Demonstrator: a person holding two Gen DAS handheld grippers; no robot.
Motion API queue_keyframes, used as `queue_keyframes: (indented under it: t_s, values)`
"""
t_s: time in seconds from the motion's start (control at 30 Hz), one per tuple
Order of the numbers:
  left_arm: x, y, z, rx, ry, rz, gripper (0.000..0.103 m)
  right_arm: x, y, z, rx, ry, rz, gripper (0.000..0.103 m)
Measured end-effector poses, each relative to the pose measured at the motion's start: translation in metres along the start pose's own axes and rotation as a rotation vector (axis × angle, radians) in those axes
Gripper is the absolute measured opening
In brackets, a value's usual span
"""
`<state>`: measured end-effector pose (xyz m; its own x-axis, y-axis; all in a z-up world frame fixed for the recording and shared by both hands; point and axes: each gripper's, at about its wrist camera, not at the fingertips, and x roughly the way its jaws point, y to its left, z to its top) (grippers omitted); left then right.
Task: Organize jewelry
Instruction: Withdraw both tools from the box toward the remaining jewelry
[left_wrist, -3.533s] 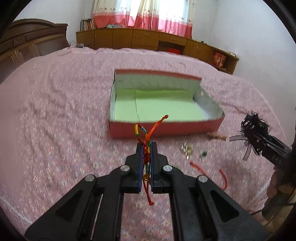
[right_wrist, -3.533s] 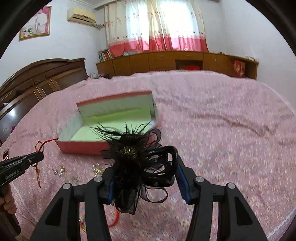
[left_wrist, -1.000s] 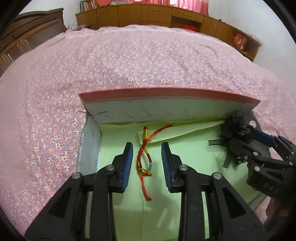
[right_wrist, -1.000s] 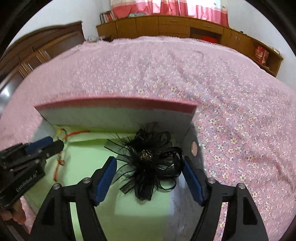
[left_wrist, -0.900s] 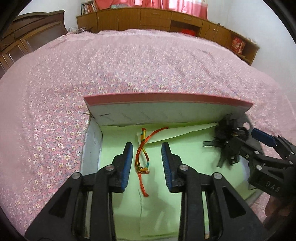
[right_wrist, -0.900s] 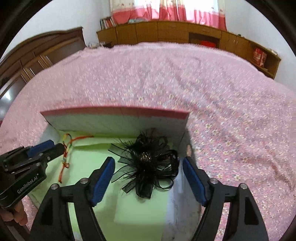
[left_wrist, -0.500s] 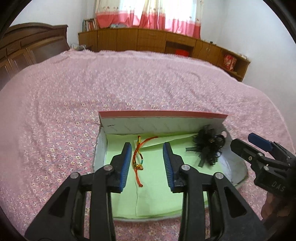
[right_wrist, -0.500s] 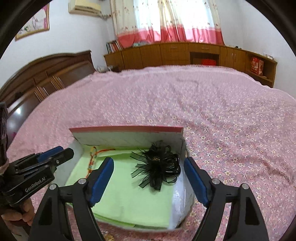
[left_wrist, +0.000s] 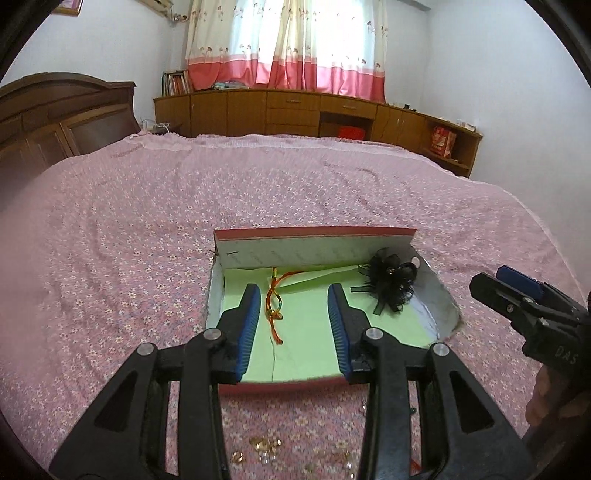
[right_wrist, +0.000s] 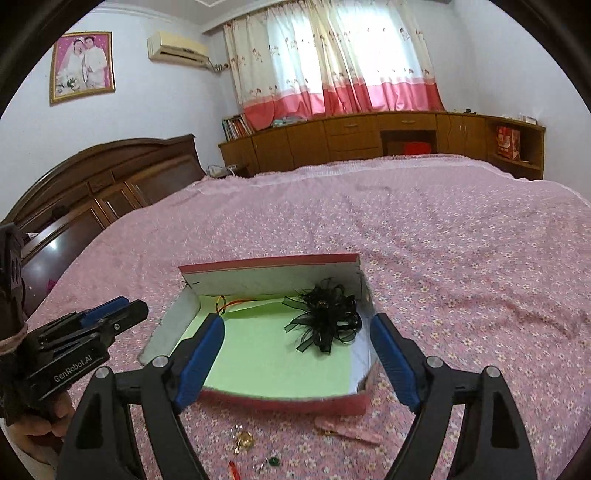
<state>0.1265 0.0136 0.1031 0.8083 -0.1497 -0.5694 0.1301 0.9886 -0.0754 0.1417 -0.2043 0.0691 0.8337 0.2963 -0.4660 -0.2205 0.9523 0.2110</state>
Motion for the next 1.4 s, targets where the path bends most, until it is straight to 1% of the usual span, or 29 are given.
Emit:
queue_keyframes:
  t_s: [0.1,0.2,0.4,0.73,0.93,1.1,1.33,1.4]
  values:
    - [-0.010,0.002,-0.007,-0.007,-0.004,-0.009,0.030,-0.013,-0.003,-0.007,0.005,-0.021,-0.004,0.083]
    - [-0.017,0.003,-0.013,-0.007,0.001,-0.011,0.030,-0.023,-0.007,-0.015,0.018,-0.025,-0.008,0.083]
    - [-0.022,0.009,-0.031,-0.014,0.054,-0.024,0.031,-0.037,-0.017,-0.032,0.038,-0.004,-0.025,0.084]
    - [-0.011,0.020,-0.063,-0.033,0.156,0.011,0.031,-0.026,-0.027,-0.066,0.079,0.093,-0.056,0.084]
    - [0.001,0.026,-0.081,-0.055,0.228,0.028,0.031,-0.020,-0.031,-0.077,0.089,0.132,-0.072,0.084]
    - [0.012,0.031,-0.096,-0.088,0.286,0.024,0.030,-0.016,-0.032,-0.082,0.097,0.154,-0.076,0.084]
    - [0.022,0.037,-0.109,-0.134,0.332,0.003,0.029,-0.011,-0.034,-0.090,0.111,0.184,-0.081,0.084]
    - [0.024,0.036,-0.112,-0.129,0.338,0.000,0.029,-0.010,-0.035,-0.091,0.114,0.191,-0.082,0.084]
